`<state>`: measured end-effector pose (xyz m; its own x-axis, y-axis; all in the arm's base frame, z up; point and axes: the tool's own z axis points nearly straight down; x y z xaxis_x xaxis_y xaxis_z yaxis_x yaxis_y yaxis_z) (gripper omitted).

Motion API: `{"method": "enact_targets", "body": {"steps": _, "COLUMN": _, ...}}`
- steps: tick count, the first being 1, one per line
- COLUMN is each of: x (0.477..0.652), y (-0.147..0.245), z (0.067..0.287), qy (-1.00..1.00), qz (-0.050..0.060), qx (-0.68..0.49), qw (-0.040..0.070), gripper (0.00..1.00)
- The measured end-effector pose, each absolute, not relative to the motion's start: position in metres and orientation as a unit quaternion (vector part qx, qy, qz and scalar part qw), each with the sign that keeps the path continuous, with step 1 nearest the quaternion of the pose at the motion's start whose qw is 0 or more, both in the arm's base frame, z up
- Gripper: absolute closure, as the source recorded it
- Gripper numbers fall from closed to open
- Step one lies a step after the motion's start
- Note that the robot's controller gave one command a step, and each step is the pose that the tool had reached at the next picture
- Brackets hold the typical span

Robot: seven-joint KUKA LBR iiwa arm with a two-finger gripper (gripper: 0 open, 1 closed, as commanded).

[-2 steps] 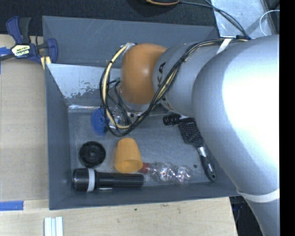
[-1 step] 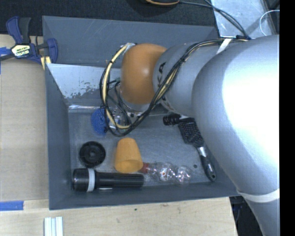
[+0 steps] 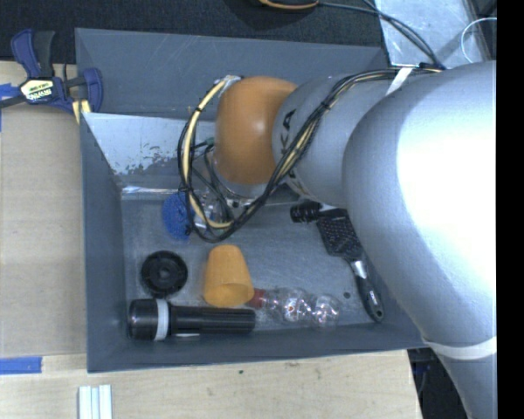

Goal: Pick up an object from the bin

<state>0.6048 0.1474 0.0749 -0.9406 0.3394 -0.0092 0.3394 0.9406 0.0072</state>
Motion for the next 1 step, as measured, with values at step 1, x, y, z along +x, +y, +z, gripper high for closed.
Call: {"method": "enact_targets", "body": {"steps": 1, "x": 0.6044, "y": 0.1470, "z": 0.0867, "qy": 0.985, "qz": 0.003, "qx": 0.173, "qw": 0.005, "gripper": 1.00}}
